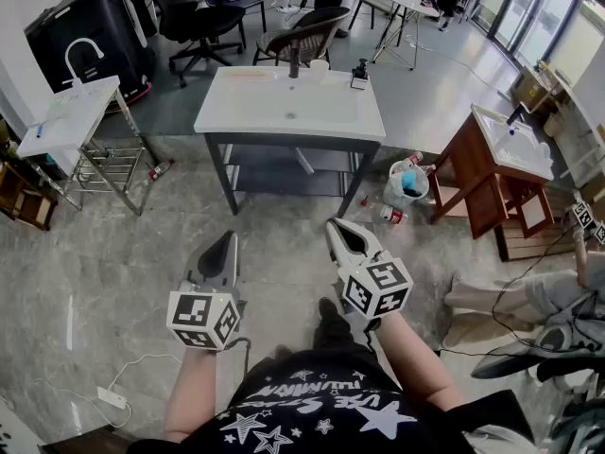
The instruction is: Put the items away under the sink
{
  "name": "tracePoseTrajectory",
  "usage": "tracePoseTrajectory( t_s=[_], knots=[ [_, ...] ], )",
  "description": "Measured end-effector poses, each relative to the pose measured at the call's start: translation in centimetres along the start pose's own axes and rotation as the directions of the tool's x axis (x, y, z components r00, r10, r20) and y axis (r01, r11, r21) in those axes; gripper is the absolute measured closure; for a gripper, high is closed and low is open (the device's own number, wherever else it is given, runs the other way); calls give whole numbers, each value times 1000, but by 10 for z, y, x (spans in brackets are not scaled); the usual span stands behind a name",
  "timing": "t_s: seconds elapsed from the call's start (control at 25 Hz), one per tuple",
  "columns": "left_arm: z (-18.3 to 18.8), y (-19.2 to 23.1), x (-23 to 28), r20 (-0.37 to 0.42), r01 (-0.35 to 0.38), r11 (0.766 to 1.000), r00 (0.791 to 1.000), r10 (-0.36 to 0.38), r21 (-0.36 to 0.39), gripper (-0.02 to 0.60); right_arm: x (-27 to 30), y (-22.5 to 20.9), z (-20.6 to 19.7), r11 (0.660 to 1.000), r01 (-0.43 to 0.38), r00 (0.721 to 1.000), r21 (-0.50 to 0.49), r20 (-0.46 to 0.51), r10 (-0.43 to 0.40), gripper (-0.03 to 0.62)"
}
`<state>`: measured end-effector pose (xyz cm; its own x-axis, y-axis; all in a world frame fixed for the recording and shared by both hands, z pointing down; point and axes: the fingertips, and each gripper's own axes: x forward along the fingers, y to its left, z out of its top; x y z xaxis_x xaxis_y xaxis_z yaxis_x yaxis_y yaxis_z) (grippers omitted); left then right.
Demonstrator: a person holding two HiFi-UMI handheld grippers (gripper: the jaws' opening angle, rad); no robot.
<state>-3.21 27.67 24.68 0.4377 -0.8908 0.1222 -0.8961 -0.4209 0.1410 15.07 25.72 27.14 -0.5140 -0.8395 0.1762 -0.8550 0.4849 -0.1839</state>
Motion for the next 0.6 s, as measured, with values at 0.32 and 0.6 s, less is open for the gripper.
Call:
tracePoseTrajectory(
  t_s=[0.32, 0.6],
  knots=[
    [1, -1, -5, -6, 25, 1000, 1000, -25, -2, 572, -4, -3, -1, 1000, 25, 1000, -4, -14, -26, 592],
    [-4, -10, -2, -17, 82, 996, 996, -82, -17, 572, -17, 10, -3, 998, -24, 1000, -54, 19, 25, 592]
  ],
)
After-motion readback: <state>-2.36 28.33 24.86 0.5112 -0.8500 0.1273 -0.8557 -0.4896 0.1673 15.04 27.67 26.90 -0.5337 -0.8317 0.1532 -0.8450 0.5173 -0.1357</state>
